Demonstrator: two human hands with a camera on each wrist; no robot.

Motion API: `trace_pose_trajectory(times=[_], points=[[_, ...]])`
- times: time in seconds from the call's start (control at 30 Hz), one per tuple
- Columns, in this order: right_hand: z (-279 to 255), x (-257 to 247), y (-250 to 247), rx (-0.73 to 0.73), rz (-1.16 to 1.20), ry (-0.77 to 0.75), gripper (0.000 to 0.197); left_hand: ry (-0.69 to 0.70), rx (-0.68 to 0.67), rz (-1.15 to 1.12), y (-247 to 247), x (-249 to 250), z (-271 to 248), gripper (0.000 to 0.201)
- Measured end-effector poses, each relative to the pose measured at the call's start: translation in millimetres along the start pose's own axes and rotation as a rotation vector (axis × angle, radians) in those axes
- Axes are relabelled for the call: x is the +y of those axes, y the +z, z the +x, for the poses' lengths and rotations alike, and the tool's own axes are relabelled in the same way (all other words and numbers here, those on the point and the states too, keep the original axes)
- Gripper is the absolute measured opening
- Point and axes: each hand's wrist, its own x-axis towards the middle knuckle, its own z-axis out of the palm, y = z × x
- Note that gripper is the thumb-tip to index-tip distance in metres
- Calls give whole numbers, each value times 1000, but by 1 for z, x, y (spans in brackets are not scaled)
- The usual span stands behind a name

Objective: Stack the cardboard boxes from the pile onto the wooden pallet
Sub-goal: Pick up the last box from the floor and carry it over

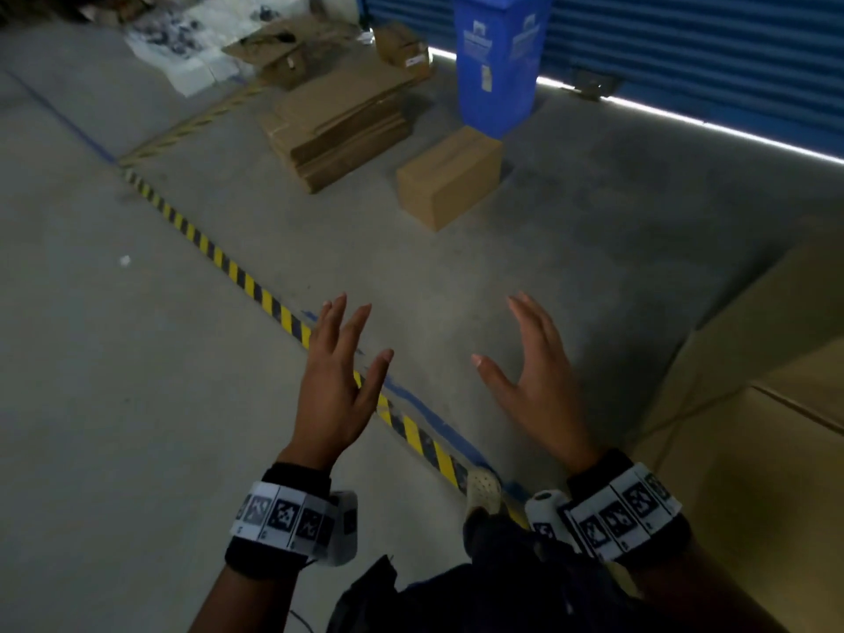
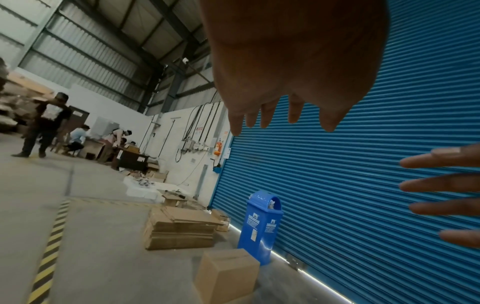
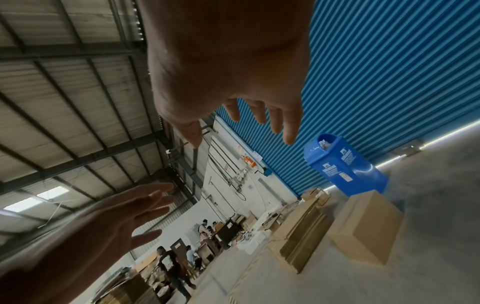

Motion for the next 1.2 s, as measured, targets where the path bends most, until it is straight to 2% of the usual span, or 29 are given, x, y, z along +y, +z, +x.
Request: trace_pose_trajectory(times=[0.17,0.33,0.57,0.77,0.97,1.1,1.2], points=[[124,7,17,-43,70,35,77,-34,-9,-14,11,-39,121,63],[237,9,40,-93,51,39,77,-109,3,-50,19,-85,211,65],[401,26,110,-105,12,92,78,-175,46,-103,32,-183,359,62],[560,24,175,-67,-36,160,79,-176,-3,-154,26,-276,525,63],[704,17,191,72,29,272,79,-67,-87,-126,18,-324,710,59],[788,45,202,125,61,314,77,-21,-143,-139,46,-343,823,53],[856,88,213,159,134,390,76,-26,-188,-161,86,-359,905,54]])
